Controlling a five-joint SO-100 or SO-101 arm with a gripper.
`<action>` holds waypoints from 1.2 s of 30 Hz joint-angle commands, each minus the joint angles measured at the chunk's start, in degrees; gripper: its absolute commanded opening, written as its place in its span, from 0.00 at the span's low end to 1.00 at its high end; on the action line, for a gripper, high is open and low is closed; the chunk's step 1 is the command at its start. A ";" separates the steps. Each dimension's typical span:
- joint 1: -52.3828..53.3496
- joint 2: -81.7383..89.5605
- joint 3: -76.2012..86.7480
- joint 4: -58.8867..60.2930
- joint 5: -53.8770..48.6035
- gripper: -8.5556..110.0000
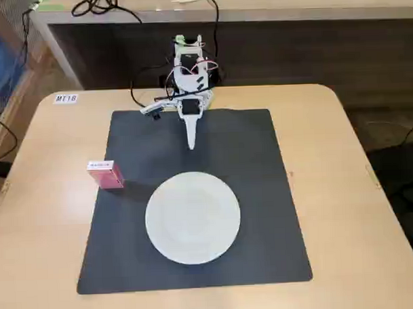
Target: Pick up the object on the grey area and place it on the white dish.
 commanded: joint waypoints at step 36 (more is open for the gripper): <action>24.17 -79.72 -100.63 40.61 -23.73 0.07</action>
